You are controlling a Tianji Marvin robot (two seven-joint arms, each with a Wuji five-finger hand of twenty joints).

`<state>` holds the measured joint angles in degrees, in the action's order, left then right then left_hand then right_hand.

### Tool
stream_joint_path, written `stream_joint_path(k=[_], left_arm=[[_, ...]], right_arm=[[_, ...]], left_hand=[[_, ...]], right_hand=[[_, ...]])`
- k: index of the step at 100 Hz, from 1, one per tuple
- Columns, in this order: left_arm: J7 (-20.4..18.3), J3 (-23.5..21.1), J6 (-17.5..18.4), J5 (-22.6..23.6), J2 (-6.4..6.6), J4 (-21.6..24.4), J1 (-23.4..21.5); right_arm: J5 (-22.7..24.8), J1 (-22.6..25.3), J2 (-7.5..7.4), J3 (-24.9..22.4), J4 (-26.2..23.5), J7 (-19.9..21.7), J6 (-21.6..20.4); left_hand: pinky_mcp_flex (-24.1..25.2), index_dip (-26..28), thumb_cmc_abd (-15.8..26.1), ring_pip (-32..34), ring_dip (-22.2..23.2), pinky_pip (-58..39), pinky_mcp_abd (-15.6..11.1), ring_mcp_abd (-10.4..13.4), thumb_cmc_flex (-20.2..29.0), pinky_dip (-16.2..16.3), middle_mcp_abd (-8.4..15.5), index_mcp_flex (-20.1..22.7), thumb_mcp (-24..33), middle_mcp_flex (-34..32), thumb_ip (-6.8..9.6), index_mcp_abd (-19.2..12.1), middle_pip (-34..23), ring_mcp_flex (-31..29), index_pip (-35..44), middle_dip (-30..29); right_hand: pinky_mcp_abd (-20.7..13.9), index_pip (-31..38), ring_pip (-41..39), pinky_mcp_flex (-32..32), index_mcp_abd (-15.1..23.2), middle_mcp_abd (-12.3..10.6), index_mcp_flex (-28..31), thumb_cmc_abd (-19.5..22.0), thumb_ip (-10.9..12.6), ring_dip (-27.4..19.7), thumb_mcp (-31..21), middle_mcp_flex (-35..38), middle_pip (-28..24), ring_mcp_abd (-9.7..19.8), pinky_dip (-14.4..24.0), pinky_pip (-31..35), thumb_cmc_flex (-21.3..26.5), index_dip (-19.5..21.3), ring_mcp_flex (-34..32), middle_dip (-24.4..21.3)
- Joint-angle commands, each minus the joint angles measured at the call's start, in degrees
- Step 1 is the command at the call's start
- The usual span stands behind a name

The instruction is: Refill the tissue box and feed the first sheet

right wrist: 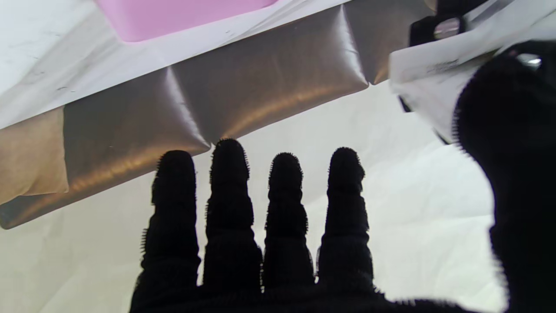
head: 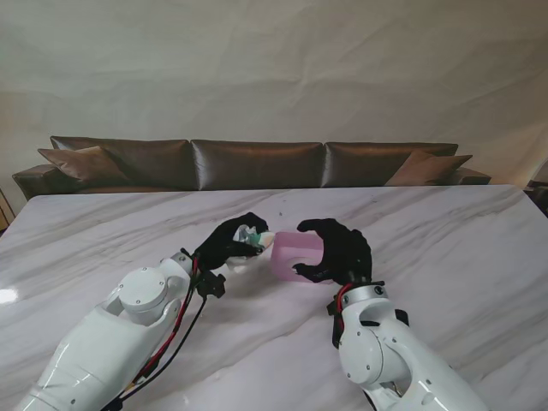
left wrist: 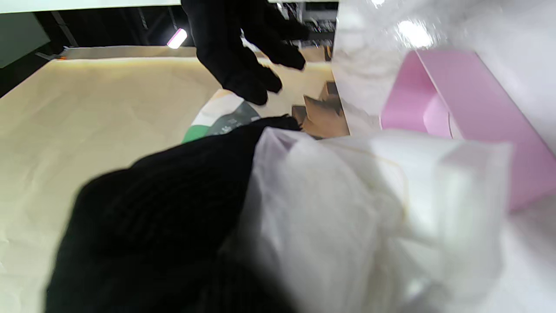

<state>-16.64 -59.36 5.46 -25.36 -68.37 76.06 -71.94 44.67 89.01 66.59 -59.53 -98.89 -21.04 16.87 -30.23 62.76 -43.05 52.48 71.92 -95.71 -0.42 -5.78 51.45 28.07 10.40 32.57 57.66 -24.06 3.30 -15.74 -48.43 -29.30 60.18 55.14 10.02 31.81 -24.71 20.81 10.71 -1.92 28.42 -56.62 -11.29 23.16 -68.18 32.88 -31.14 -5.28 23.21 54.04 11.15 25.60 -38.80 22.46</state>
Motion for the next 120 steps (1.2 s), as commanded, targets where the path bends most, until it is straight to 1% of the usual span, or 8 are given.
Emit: stream_joint_path(k=[1,18,53,68,73,79,101,120], left_arm=[[-2.06,0.80,0.61,-0.42,-0.98,-1.44,1.07],[-10.13,2.80,3.42,-7.69,-2.04,-7.21,4.22],[-20.94,5.08,5.64,-13.60,-3.55,-14.72,8.06],[-22.34,5.10,5.11,-14.96,-4.16,-16.00,8.55],[-22.56,5.19,4.99,-15.15,-4.23,-16.10,8.62],[-22.57,5.30,4.79,-15.25,-4.30,-16.11,8.63],[-21.69,4.43,2.35,-16.56,-4.76,-15.72,7.78],[-17.63,2.97,1.53,-15.99,-4.03,-11.86,5.57]], right_arm=[[-0.08,-0.35,0.69,0.76,0.30,0.33,-0.31],[-2.24,-1.46,1.29,2.29,1.13,-0.24,-0.30],[-5.77,-3.77,2.28,4.27,3.34,-0.90,-0.44],[-5.64,-4.62,2.81,5.23,4.78,-3.19,-0.98],[-5.68,-4.79,3.04,5.47,5.16,-4.11,-1.11],[-5.86,-4.93,3.35,5.69,5.56,-5.34,-1.31],[-5.97,-5.00,3.11,5.55,5.34,-4.41,-1.82],[-6.45,-4.93,3.21,5.13,5.15,-3.64,0.72]], left_hand=[[1.62,-0.52,5.86,1.49,2.27,1.94,-2.11,0.72,4.48,2.45,-1.76,-0.98,0.78,-5.45,3.12,1.70,-4.99,-3.24,-1.07,4.59],[2.36,-3.14,7.56,-1.41,2.16,6.11,-0.69,-0.30,3.81,11.17,-2.65,-1.53,-2.22,-6.99,4.75,2.74,-1.72,-3.97,-4.25,5.49],[5.78,-7.09,10.62,-6.42,-1.43,10.61,3.04,-1.00,0.58,12.87,-3.61,-0.15,-7.96,-11.28,5.53,3.18,5.42,-3.83,-9.76,6.77],[6.89,-10.20,12.27,-6.33,-6.93,12.29,4.36,-0.85,-1.62,13.83,-4.52,-1.04,-12.63,-11.92,6.50,3.82,9.68,-1.67,-13.34,7.34],[7.62,-11.69,13.29,-6.56,-13.14,13.34,5.11,-0.94,-3.20,14.18,-4.91,-1.62,-15.45,-12.13,6.50,3.82,11.46,-0.56,-14.54,7.29],[8.61,-14.11,14.76,-8.17,-15.64,14.70,6.03,-1.66,-4.84,14.31,-5.14,-2.50,-20.32,-11.08,6.43,4.33,12.37,0.07,-16.26,5.52],[12.82,-27.92,25.25,-15.17,-22.56,18.74,8.38,-4.28,-15.05,15.36,-6.47,-5.53,-46.02,-3.00,4.44,10.48,12.93,4.17,-31.06,-14.51],[16.24,-34.05,26.22,-18.54,-24.89,21.70,9.48,-4.55,-18.93,15.57,-6.78,-8.28,-53.01,0.15,3.17,11.16,17.39,6.92,-38.19,-18.46]], right_hand=[[1.14,0.13,-1.46,0.18,-1.27,0.12,-2.74,-0.86,0.83,0.84,-0.89,-0.60,-0.45,-0.55,1.34,1.88,0.11,0.24,-1.40,0.81],[1.82,0.31,-1.85,0.72,-2.74,1.70,-3.57,1.90,1.07,1.43,0.24,-0.48,-0.44,-1.51,2.10,2.39,-0.60,0.12,-2.33,0.66],[1.49,2.35,-7.73,3.52,-2.97,1.11,0.12,13.25,4.45,5.62,8.17,5.16,-2.31,0.05,4.70,5.59,1.20,0.49,-8.10,1.36],[0.69,8.51,-11.97,5.55,2.43,-2.15,12.01,19.36,6.49,7.77,8.66,14.75,-5.78,2.10,5.35,7.82,4.39,3.06,-12.98,4.56],[0.45,18.06,-13.70,6.26,6.36,-3.29,14.03,17.47,1.34,8.53,7.63,19.12,-6.33,2.67,5.02,9.04,7.48,-4.20,-15.20,7.38],[0.29,24.77,-15.66,7.23,10.44,-4.60,16.52,18.36,1.24,9.27,5.74,23.80,-8.10,3.14,5.17,10.07,9.07,-6.51,-17.98,8.86],[1.14,28.70,-20.76,8.91,10.16,-3.96,23.23,18.88,4.19,11.46,-1.91,31.80,-12.43,2.90,5.95,12.56,9.72,5.27,-22.92,19.35],[2.22,29.87,-26.86,12.14,10.40,-3.09,29.93,12.85,14.27,13.54,-13.92,37.75,-16.78,1.46,7.62,16.11,5.83,16.44,-26.99,25.87]])
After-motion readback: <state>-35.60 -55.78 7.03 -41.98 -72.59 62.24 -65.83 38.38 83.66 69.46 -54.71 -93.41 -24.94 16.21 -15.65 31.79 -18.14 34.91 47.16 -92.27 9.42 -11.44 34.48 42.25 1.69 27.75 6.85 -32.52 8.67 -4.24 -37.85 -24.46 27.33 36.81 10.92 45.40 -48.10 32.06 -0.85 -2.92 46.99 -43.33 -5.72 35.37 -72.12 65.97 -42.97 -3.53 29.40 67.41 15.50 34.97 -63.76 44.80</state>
